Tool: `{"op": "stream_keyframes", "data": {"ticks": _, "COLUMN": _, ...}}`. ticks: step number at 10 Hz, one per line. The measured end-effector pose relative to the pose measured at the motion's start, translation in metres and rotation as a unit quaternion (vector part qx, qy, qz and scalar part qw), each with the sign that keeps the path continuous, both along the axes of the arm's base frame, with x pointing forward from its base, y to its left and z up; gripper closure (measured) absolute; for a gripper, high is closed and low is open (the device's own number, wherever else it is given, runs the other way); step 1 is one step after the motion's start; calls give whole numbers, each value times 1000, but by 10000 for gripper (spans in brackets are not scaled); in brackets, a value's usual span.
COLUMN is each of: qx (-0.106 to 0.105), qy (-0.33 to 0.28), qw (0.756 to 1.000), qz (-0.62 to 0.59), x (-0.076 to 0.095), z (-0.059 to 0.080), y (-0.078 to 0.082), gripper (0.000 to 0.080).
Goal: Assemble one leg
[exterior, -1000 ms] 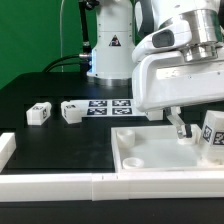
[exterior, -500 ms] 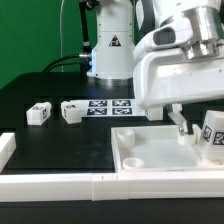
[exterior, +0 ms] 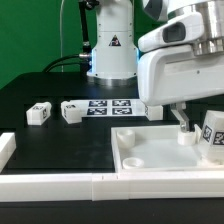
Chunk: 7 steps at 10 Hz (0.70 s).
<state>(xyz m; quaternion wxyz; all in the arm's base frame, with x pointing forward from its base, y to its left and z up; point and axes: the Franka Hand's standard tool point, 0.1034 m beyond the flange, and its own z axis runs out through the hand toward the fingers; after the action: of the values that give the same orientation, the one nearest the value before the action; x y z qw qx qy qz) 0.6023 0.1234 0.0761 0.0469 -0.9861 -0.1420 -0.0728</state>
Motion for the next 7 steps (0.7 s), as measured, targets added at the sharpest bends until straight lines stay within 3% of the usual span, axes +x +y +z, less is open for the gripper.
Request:
{"op": "stream_keyframes", "data": {"ticks": 2, "qx": -7, "qy": 70, "qw": 997, "qz": 5, "x": 7, "z": 3, "y": 0, "gripper": 150}}
{"op": "stream_keyframes", "data": {"ticks": 4, "qx": -19, "qy": 176, "qw": 984, "qz": 8, "x": -2, "z": 5, "y": 2, "gripper": 150}}
{"op": "stream_keyframes", "data": {"ticks": 6, "qx": -15, "qy": 171, "qw": 985, "qz": 8, "x": 14, "z": 7, "y": 8, "gripper": 150}}
{"op": "stream_keyframes", "data": {"ticks": 7, "qx": -15, "qy": 171, "qw": 985, "qz": 9, "x": 15, "z": 6, "y": 6, "gripper": 150}}
